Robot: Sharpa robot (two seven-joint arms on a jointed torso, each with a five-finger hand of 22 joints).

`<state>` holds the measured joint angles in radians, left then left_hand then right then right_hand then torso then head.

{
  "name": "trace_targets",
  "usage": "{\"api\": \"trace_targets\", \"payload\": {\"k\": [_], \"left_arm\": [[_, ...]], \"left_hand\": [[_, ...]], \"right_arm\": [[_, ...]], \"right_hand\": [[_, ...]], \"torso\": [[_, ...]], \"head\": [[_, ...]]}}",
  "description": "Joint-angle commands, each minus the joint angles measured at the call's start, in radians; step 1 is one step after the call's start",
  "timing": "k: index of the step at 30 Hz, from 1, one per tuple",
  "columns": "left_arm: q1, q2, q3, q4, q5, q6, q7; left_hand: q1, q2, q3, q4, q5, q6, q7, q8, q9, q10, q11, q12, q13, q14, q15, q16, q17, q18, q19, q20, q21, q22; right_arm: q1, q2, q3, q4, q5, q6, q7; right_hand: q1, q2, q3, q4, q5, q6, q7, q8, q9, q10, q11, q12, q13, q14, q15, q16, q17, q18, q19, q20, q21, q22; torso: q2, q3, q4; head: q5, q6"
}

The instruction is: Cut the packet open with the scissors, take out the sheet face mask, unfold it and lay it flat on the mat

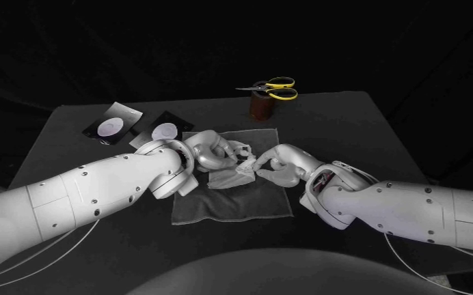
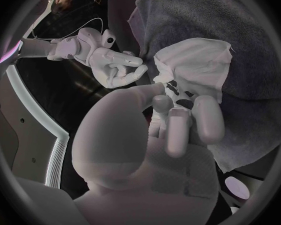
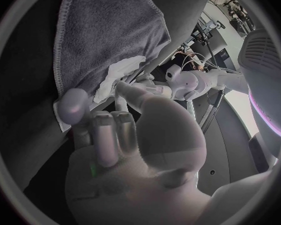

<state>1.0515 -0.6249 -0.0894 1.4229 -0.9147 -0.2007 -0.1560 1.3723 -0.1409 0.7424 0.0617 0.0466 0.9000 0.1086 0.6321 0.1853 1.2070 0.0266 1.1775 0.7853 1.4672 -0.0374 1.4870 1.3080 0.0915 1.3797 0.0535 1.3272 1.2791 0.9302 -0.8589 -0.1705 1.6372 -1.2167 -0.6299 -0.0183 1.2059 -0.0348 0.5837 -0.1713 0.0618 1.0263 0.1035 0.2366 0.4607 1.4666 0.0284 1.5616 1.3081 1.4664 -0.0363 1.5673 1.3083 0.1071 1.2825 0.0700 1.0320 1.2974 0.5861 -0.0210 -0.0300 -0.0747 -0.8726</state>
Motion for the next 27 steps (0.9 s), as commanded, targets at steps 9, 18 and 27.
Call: {"api": "trace_targets", "payload": {"k": [9, 18, 27], "left_arm": [[0.008, 0.080, 0.002, -0.046, -0.128, 0.073, -0.127], [0.009, 0.111, 0.003, -0.061, -0.160, 0.085, -0.145], [0.009, 0.119, 0.003, -0.057, -0.201, 0.089, -0.169]], "left_hand": [[-0.020, -0.015, 0.012, -0.013, 0.003, -0.014, 0.001, 0.011, 0.097, 0.014, -0.002, 0.014, 0.015, 0.052, -0.005, 0.007, 0.039, -0.017, 0.019, 0.001, 0.020, 0.019], [-0.023, -0.017, 0.015, -0.021, 0.003, -0.015, 0.001, 0.013, 0.102, 0.021, -0.002, 0.021, 0.027, 0.053, -0.004, 0.010, 0.045, -0.020, 0.025, 0.001, 0.029, 0.030], [-0.046, -0.025, -0.010, -0.027, 0.003, -0.007, -0.005, 0.027, 0.119, 0.030, -0.005, 0.031, 0.045, 0.054, -0.006, 0.012, 0.049, -0.022, 0.031, 0.001, 0.038, 0.039]], "right_arm": [[-0.025, 0.038, 0.001, -0.028, -0.131, -0.099, -0.054], [-0.031, 0.062, 0.001, -0.046, -0.138, -0.063, -0.067], [-0.038, 0.072, 0.000, -0.059, -0.151, -0.005, -0.087]], "right_hand": [[-0.006, -0.009, 0.001, -0.006, -0.008, 0.000, 0.007, -0.014, -0.006, 0.100, -0.002, -0.008, 0.251, 0.104, -0.002, 0.004, 0.263, 0.015, -0.002, -0.002, -0.009, -0.004], [-0.013, -0.008, 0.000, -0.005, -0.011, -0.001, 0.008, -0.018, -0.009, 0.100, 0.000, -0.008, 0.251, 0.104, 0.000, 0.004, 0.263, 0.016, -0.004, -0.001, -0.012, -0.005], [-0.023, -0.010, -0.005, -0.002, -0.012, 0.000, 0.008, -0.022, -0.012, 0.100, 0.000, -0.010, 0.250, 0.104, 0.001, 0.004, 0.263, 0.017, -0.007, 0.000, -0.018, -0.007]], "torso": [[0.000, -0.0015, 0.0019], [0.000, -0.0007, 0.0033], [-0.001, -0.0021, 0.0017]], "head": [[-0.005, 0.000], [-0.007, 0.000], [-0.008, 0.000]]}}
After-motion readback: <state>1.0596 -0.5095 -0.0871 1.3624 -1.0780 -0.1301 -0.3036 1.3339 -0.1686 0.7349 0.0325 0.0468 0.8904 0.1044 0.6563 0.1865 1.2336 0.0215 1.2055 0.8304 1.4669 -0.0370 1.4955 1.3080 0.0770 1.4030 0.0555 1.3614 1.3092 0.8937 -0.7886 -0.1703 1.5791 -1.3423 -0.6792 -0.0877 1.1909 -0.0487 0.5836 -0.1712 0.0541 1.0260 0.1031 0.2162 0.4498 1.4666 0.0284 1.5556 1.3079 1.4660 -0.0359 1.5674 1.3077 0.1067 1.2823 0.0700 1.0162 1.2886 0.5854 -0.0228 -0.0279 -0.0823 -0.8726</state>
